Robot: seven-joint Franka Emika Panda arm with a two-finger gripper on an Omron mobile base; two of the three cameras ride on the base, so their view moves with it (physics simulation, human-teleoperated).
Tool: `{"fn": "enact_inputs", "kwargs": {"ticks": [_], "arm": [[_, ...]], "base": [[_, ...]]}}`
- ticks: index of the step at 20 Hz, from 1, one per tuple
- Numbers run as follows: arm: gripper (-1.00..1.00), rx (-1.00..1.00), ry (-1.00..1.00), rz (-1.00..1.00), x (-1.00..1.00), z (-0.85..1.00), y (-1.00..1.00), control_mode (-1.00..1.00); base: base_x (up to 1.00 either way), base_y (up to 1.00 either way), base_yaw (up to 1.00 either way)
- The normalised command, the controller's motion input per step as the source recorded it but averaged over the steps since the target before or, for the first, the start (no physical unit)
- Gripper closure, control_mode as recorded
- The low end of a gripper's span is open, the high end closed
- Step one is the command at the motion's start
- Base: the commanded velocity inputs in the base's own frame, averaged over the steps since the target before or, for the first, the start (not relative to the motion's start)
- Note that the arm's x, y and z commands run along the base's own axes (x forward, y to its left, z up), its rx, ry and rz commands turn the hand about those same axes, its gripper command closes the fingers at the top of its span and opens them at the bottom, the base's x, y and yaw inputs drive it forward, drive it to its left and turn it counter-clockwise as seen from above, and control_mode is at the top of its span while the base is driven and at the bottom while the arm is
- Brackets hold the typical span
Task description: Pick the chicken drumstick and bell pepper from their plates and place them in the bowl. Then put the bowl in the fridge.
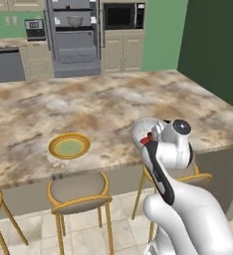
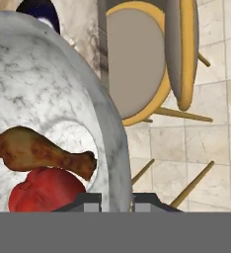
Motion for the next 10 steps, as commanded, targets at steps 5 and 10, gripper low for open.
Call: {"fn": "enact_inputs", "kwargs": {"ticks": [5, 10], "arm": [[1.0, 0.0, 0.0, 0.0, 0.0, 0.0, 0.0, 1.0], [1.0, 0.0, 0.0, 0.0, 0.0, 0.0, 0.0, 1.0]], "base": [[0.11, -0.54, -0.36], [0.12, -0.62, -0.27]]}}
